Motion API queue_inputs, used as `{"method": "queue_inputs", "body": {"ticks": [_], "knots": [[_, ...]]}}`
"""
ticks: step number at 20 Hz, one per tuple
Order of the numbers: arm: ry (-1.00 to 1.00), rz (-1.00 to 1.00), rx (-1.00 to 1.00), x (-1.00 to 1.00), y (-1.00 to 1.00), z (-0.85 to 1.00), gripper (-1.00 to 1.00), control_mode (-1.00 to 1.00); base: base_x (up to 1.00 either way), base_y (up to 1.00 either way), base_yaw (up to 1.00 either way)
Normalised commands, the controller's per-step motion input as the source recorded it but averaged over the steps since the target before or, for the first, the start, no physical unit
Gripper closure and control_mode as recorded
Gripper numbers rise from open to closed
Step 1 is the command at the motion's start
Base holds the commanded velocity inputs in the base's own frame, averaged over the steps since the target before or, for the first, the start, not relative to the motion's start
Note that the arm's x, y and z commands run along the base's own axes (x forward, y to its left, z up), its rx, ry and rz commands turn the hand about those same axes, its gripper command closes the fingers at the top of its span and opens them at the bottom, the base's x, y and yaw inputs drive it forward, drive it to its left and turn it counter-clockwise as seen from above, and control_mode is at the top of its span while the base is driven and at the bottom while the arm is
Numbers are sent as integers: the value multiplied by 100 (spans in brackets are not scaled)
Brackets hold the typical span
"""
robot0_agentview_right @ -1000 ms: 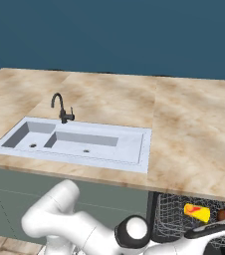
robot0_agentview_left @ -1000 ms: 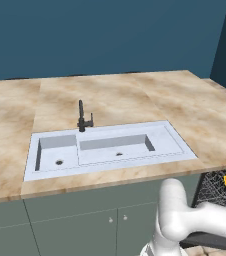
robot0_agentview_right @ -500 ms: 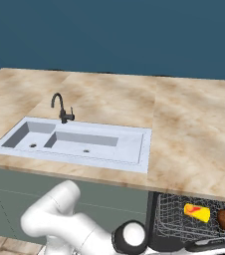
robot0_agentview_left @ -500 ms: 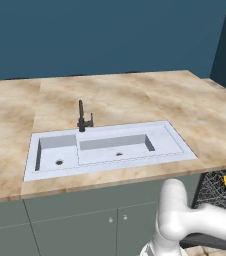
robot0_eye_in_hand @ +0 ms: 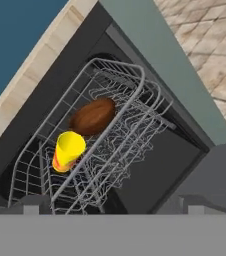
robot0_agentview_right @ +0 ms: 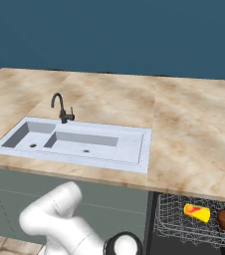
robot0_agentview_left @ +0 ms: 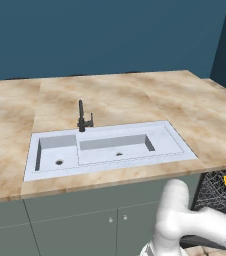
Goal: Pick up the cup and bowl from the counter, place them in the dishwasher, and close the dishwasher door.
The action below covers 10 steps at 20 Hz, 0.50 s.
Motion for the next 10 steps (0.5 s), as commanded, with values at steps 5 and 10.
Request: {"method": "queue_inputs", "body": {"ticks": [5,10], "knots": [[-5,0,0,-52,96,-13,-100,-100,0,0,0],[-3,0,-1,-31,100,-16,-100,-100,0,0,0]]}}
